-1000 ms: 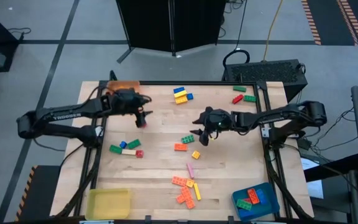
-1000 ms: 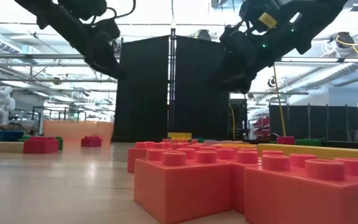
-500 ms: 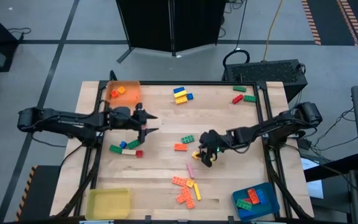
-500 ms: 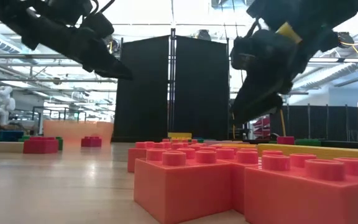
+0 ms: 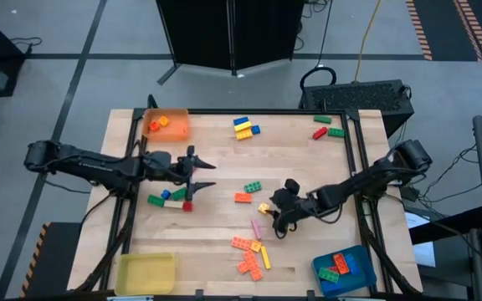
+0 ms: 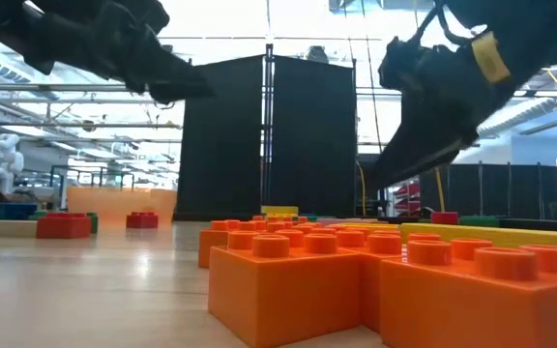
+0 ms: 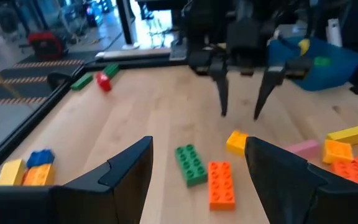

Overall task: Sort blocks by size
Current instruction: Put the yellow 4 stud game piece into the orange bin

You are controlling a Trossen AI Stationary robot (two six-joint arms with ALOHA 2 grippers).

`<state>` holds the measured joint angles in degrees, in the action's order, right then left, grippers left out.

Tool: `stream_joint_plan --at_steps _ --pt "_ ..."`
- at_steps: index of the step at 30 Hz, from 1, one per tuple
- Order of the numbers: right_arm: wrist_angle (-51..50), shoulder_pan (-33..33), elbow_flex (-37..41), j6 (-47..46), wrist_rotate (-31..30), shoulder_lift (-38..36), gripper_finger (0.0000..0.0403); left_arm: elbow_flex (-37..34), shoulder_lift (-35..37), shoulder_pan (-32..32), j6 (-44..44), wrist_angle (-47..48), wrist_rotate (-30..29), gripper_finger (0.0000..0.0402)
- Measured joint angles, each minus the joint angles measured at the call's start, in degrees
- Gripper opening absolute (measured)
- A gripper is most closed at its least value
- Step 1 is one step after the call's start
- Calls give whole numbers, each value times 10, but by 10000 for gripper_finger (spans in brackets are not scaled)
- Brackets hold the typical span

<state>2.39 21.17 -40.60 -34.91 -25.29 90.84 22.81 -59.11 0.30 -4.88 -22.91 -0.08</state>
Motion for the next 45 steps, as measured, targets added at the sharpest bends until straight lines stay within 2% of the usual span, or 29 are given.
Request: stream_joint_plan --at_steps 6,12,21,34,38,43,45 --pt "76 25 0 5 -37 70 222 1 -36 -17 -2 -43 0 255" --pt "78 32 0 -26 -105 99 222 1 -96 -20 0 -112 -1 255" --pt "80 36 0 -50 -87 104 222 1 -143 -20 0 -160 -2 255" --pt "135 37 0 -56 -106 153 221 1 -155 -20 0 -162 -4 255" --pt "138 36 0 -53 -105 152 198 1 -155 -20 0 -161 -4 255" --pt "143 36 0 -37 -105 149 127 1 -155 -20 -5 -152 -3 255" --pt "161 34 0 -19 -106 145 121 1 -155 -20 -6 -151 -3 255"
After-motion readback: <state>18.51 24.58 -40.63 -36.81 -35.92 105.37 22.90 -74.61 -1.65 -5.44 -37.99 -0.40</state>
